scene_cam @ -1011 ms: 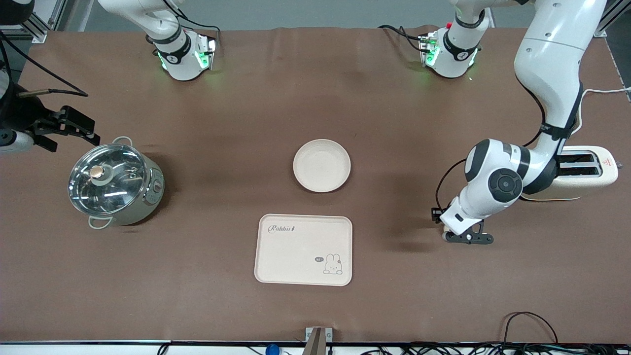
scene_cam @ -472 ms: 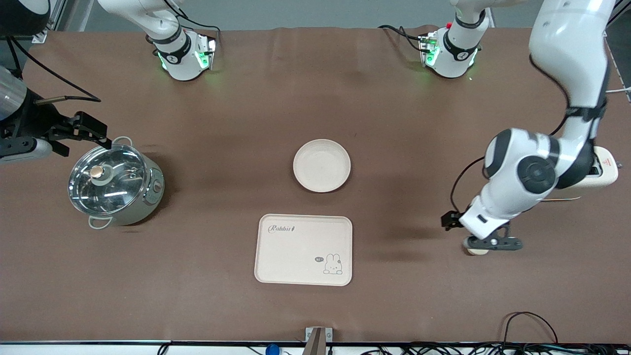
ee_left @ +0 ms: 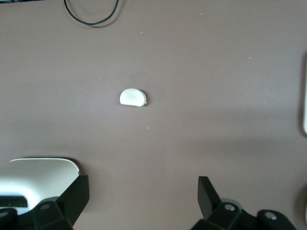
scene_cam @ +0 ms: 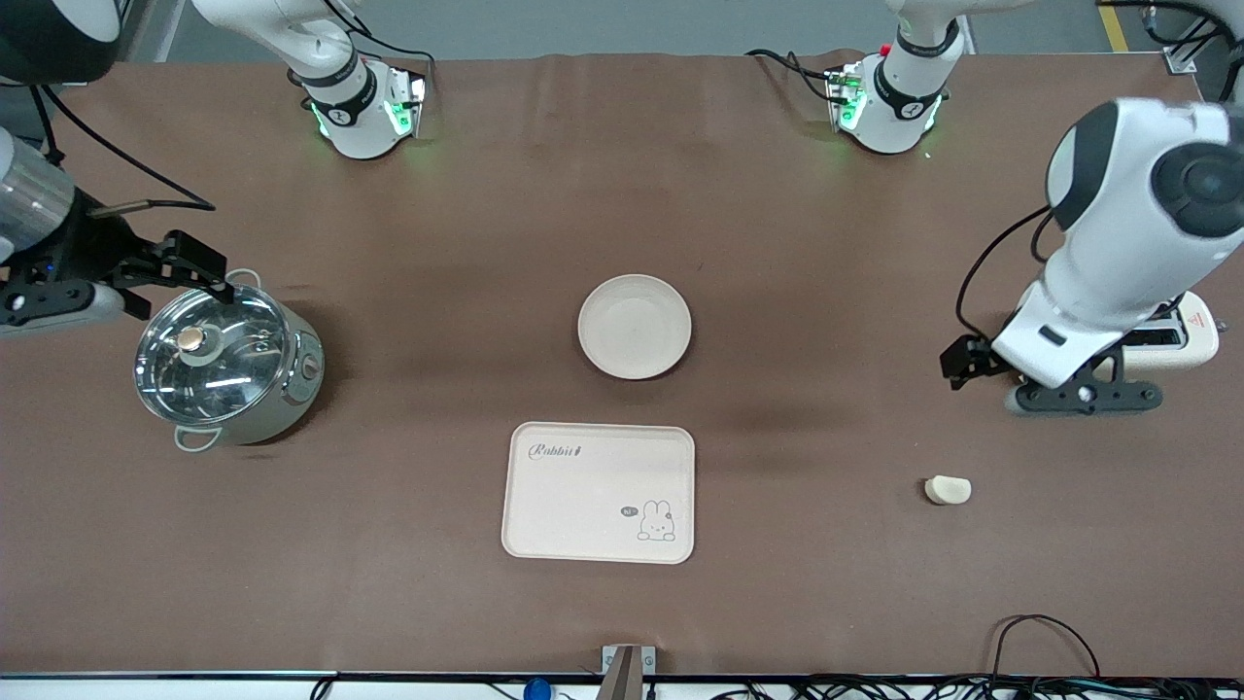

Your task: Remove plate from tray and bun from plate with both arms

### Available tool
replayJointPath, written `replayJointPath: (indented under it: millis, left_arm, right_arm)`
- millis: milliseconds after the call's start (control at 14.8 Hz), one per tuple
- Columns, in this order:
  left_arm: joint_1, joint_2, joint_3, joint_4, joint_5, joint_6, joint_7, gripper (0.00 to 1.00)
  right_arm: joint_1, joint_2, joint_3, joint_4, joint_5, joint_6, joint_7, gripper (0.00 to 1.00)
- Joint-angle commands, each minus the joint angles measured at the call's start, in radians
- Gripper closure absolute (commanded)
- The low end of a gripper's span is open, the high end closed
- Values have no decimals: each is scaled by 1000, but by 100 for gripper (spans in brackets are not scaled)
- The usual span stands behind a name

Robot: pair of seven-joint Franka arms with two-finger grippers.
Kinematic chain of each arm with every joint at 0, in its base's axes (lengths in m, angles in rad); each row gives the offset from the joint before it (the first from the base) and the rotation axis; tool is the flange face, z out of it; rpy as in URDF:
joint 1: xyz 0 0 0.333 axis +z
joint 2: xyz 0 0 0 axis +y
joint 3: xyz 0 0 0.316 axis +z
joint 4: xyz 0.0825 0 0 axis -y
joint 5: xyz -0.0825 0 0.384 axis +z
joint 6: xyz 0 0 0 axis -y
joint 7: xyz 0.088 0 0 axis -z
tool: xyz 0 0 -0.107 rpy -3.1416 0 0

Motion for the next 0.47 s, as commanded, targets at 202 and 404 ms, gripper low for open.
replayJointPath:
  millis: [202, 404]
  left_arm:
    - [-100, -237, 152, -10, -123, -261, 97, 0]
    - [-168, -317, 250, -73, -132, -241, 168, 0]
  right_arm:
    - [49, 18, -6, 30, -21, 0, 88, 0]
    - [-14, 11, -25, 41, -22, -20, 74, 0]
